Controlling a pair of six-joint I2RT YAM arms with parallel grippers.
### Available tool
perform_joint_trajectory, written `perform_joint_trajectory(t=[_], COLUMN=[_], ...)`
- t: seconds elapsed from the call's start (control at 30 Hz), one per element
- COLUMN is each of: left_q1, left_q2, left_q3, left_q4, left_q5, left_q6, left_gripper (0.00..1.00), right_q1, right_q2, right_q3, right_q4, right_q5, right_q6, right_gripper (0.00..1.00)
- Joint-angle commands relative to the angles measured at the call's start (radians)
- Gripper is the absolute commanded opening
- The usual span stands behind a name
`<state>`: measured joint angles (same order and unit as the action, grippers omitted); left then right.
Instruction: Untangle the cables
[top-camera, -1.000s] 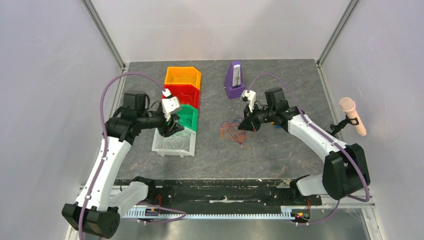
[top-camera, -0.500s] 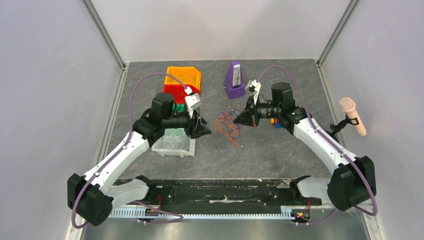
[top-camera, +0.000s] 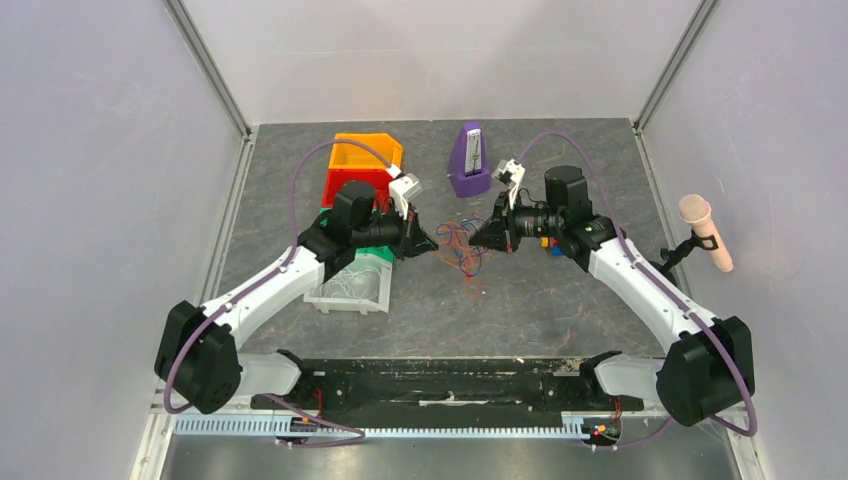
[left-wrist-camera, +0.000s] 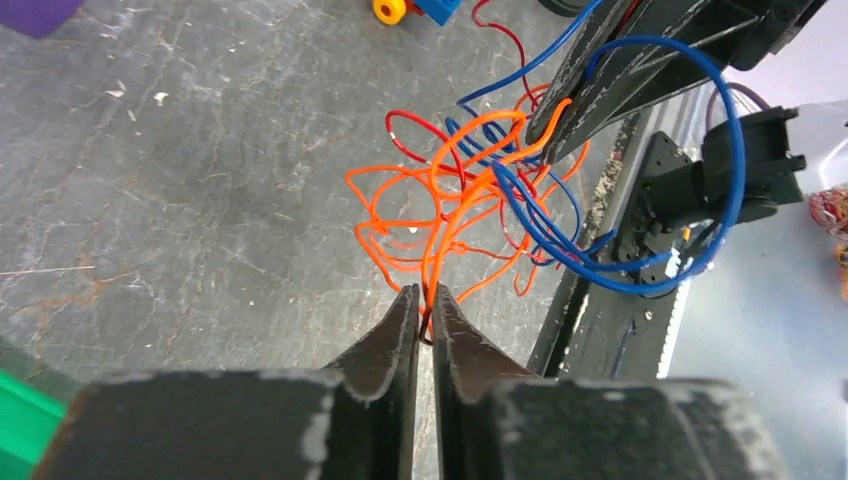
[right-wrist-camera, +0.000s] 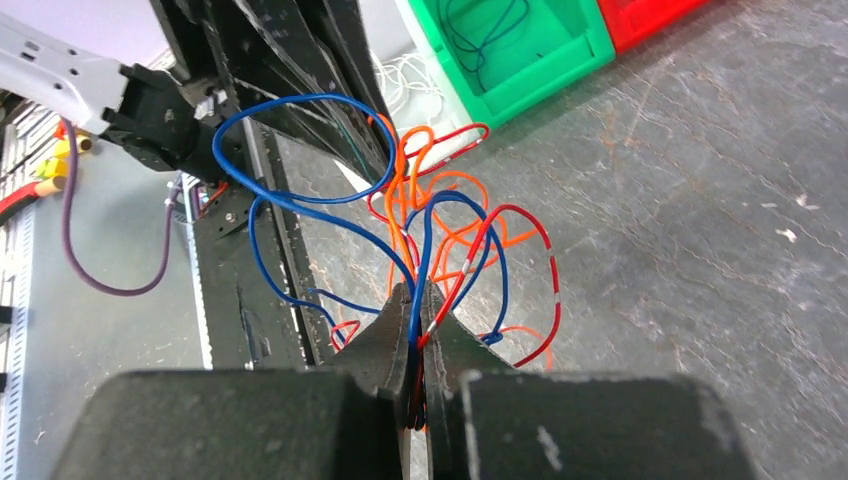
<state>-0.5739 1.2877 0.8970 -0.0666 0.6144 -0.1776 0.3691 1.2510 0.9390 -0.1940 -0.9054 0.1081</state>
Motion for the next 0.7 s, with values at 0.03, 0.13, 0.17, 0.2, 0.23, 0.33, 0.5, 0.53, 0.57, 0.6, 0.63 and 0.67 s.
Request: perform_joint_trajectory(t=[0.03, 0.13, 0.17, 0.2, 0.23, 0.33, 0.5, 0.53, 0.57, 0.6, 0.63, 0.67], left_q1=[0.000, 0.007, 0.018, 0.039, 0.058, 0.122, 0.254, 0.274, 0.285, 0.290, 0.290, 0.291], left_q2=[-0.070, -0.143, -0.160, -0.179, -0.190, -0.221, -0.252, -0.243, -0.237, -0.234, -0.231, -0.229], left_q3=[0.068, 0.082, 0.088, 0.095, 0.107, 0.161, 0.286, 0.325, 0.354, 0.383, 0.407, 0.422], left_q4=[-0.040, -0.147, -0.183, -0.212, -0.248, -0.340, -0.390, -0.410, -0.425, -0.438, -0.444, -0.445], left_q5=[-0.054, -0.037, -0.035, -0.024, -0.005, 0.036, 0.075, 0.094, 0.111, 0.122, 0.130, 0.141], left_q6=[0.059, 0.133, 0.143, 0.152, 0.160, 0.203, 0.241, 0.255, 0.268, 0.279, 0.287, 0.290], left_gripper=[0.02, 0.02, 0.02, 0.02, 0.02, 0.02, 0.02, 0.02, 0.02, 0.02, 0.02, 0.02], right_q1=[-0.018, -0.044, -0.050, -0.057, -0.065, -0.094, -0.114, -0.116, -0.117, -0.119, -0.120, -0.119], right_q2=[-0.031, -0.018, -0.011, -0.001, 0.006, 0.027, 0.067, 0.078, 0.091, 0.103, 0.119, 0.133], right_q3=[-0.018, -0.033, -0.037, -0.041, -0.048, -0.085, -0.143, -0.152, -0.155, -0.154, -0.152, -0.146], right_q4=[-0.060, -0.098, -0.114, -0.130, -0.141, -0.148, -0.155, -0.159, -0.163, -0.169, -0.178, -0.187], right_q5=[0.171, 0.315, 0.359, 0.404, 0.445, 0.510, 0.572, 0.574, 0.572, 0.565, 0.557, 0.551], right_q6=[-0.071, -0.126, -0.159, -0.191, -0.215, -0.281, -0.379, -0.397, -0.408, -0.417, -0.424, -0.430], right_gripper=[0.00, 0.00, 0.00, 0.00, 0.00, 0.00, 0.00, 0.00, 0.00, 0.00, 0.00, 0.01])
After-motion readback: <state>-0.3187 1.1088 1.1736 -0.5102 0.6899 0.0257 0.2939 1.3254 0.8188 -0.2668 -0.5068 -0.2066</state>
